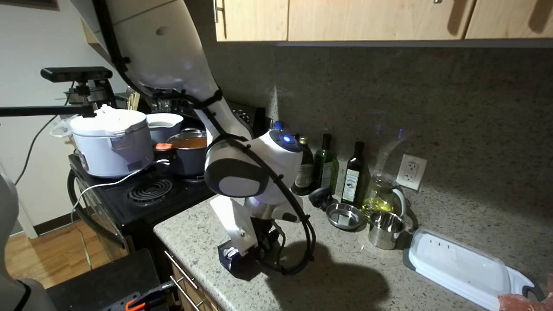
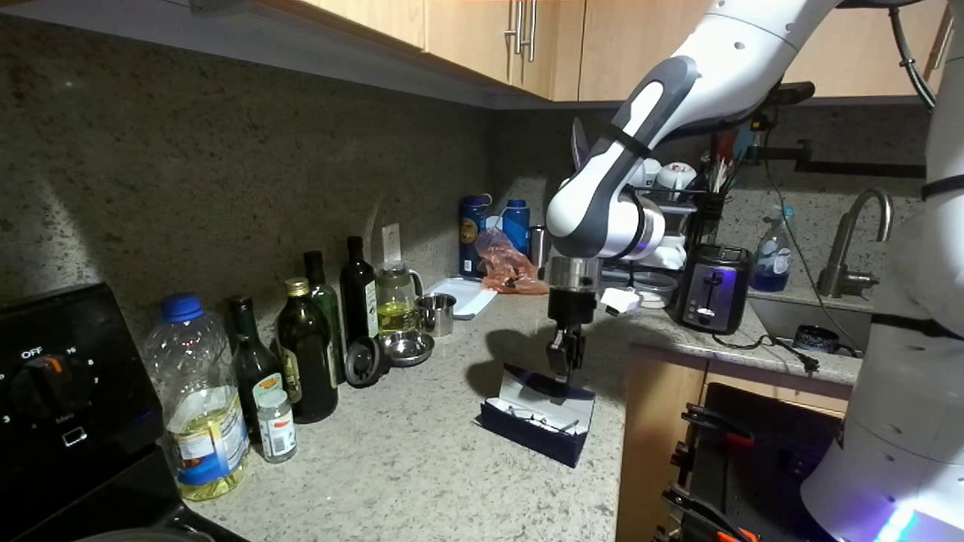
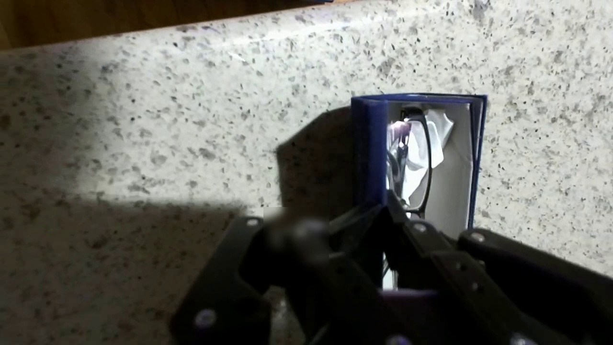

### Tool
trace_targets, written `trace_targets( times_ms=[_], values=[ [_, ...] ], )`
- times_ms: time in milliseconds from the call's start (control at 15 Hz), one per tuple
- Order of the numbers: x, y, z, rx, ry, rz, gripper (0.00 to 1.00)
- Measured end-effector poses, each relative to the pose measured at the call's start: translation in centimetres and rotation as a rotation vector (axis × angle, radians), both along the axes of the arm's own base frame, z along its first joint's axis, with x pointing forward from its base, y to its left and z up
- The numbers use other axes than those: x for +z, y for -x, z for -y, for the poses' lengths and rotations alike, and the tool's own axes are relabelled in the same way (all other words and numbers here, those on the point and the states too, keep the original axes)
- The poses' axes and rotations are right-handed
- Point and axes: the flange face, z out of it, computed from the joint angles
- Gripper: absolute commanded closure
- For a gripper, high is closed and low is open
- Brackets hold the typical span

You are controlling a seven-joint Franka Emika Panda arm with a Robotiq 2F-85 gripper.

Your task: Close the blue case

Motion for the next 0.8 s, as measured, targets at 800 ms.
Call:
trace_targets(
  times_ms=[800],
  values=[
    [-0.8,-1.4,-3.8,-0.017,0.247,-0.079,0.99]
  ],
)
